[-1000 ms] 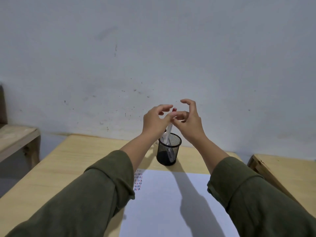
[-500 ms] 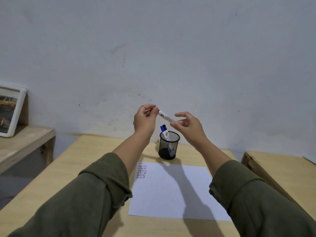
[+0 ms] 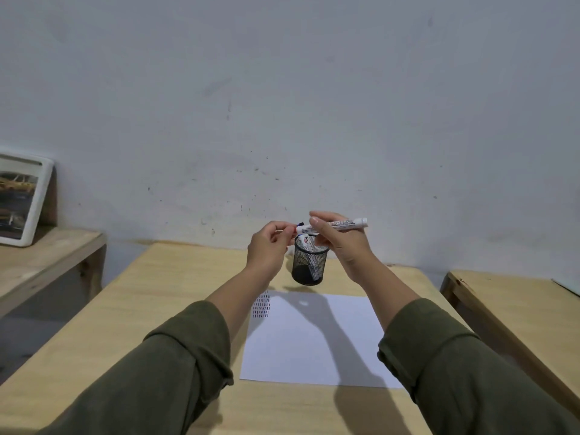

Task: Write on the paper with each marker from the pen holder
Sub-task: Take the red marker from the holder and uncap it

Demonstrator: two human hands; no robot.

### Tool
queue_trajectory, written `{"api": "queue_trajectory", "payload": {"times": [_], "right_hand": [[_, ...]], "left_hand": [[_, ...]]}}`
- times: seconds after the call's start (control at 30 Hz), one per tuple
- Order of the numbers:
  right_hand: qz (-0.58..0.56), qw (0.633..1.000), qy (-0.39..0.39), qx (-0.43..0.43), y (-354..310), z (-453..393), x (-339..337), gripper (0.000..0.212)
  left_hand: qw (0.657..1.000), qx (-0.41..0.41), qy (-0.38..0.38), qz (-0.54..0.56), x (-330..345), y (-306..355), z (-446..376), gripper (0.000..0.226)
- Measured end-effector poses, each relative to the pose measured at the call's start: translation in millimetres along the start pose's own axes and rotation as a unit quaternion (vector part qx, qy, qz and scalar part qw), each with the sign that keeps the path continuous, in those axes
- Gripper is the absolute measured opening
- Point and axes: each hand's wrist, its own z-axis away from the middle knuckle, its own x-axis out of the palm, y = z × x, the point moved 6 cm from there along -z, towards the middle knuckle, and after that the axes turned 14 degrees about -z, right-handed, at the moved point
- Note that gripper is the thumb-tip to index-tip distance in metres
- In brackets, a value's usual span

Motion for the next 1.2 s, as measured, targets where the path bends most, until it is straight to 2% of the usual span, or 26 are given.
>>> {"api": "queue_trajectory", "payload": {"times": [0.23,0.57,0.7,0.83,0.93,0.97,1.07,1.2], "right_hand": [[-0.035,0.999,-0.039,0.011,7.3,8.2,11.6,0.016],[-0.014,0.997,-0.063,0.03,27.4,18.4,11.5,0.015],[0.019,0.996,-0.076,0.036,34.3,22.0,11.3,0.015],[0.071,0.993,-0.082,0.046,44.4,26.2,9.4,0.014],[0.032,0.995,-0.07,0.062,52.2,29.0,-0.4,0.013],[0.025,0.996,-0.065,0.064,55.0,30.5,-4.6,0.013],[0.037,0.995,-0.05,0.08,70.9,37.3,-14.6,0.014],[0.05,0.993,-0.031,0.105,94.5,44.3,-15.0,0.016]], "left_hand": [[0.996,0.072,0.014,-0.045,-1.6,7.9,6.9,0.018],[0.987,0.072,-0.02,-0.145,-7.1,-6.2,9.7,0.023],[0.983,0.037,-0.053,-0.17,-7.4,-21.1,9.9,0.028],[0.983,-0.054,-0.12,-0.13,-3.6,-38.2,10.3,0.034],[0.981,-0.156,-0.077,-0.091,-27.2,-63.3,5.3,0.039],[0.976,-0.17,-0.066,-0.118,-36.9,-71.5,4.4,0.04],[0.941,-0.154,-0.05,-0.296,-58.3,-84.6,8.8,0.031],[0.937,-0.134,-0.009,-0.321,-61.0,-85.8,20.2,0.016]]}}
